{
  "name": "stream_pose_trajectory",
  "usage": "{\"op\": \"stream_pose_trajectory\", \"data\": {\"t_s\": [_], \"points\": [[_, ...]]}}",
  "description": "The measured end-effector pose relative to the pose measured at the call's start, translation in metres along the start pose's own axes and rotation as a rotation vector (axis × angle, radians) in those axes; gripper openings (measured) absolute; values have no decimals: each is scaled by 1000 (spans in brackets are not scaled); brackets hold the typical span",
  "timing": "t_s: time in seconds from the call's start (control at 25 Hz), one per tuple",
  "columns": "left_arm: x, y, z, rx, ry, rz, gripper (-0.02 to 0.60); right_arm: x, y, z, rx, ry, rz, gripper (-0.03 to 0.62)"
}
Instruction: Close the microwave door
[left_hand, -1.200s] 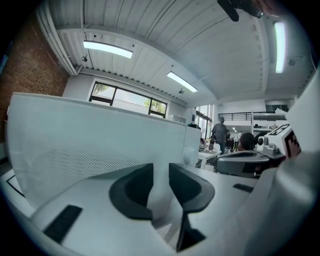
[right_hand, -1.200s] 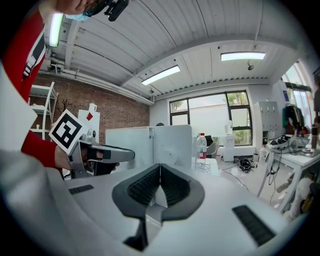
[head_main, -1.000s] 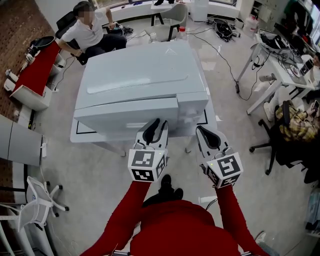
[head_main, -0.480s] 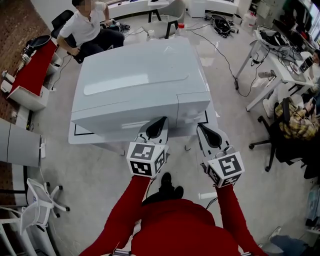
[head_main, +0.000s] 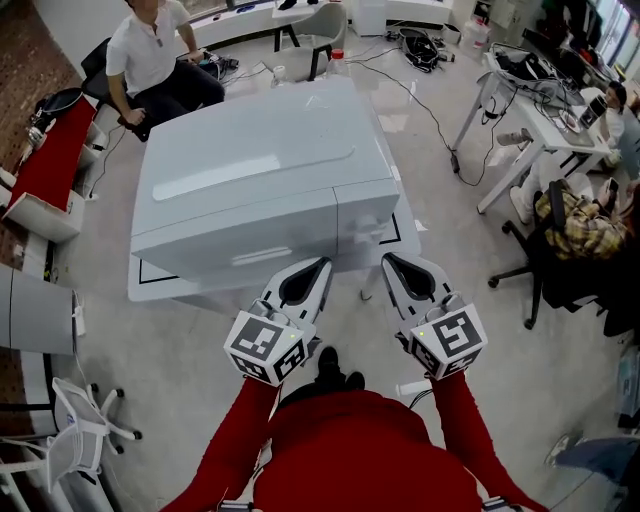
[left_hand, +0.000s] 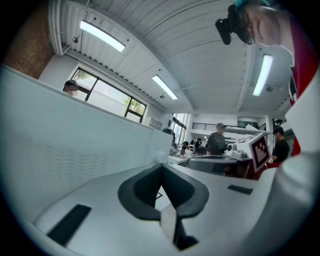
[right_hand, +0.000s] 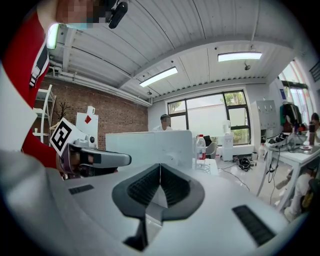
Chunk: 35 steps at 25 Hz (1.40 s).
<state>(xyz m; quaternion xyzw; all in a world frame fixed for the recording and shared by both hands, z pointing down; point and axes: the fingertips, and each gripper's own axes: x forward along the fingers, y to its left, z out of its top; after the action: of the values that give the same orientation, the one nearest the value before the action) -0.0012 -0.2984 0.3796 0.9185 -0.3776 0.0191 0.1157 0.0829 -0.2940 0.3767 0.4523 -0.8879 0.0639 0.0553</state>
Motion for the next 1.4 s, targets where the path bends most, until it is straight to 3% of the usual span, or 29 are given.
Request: {"op": "stream_pose_trajectory", "data": {"t_s": [0.2, 0.48, 0.6, 0.88, 1.2, 1.4], "points": [[-22, -29, 10, 67, -10, -94, 8, -22, 12, 8, 3, -15, 7, 14], [-30, -40, 14, 67, -22, -108, 8, -40, 25, 18, -11, -44, 13, 14], [-36, -42, 13, 50, -21, -101, 8, -43, 35, 25, -50, -120, 52, 14], [-47, -38, 12, 22, -19, -73, 8, -47, 47, 28, -77, -130, 55, 12], [-52, -38, 6, 19, -7, -55, 8, -51, 47, 12, -46, -21, 1, 12], [-56, -35, 7, 15, -10, -37, 8, -49, 52, 18, -79, -55, 15, 12]]}}
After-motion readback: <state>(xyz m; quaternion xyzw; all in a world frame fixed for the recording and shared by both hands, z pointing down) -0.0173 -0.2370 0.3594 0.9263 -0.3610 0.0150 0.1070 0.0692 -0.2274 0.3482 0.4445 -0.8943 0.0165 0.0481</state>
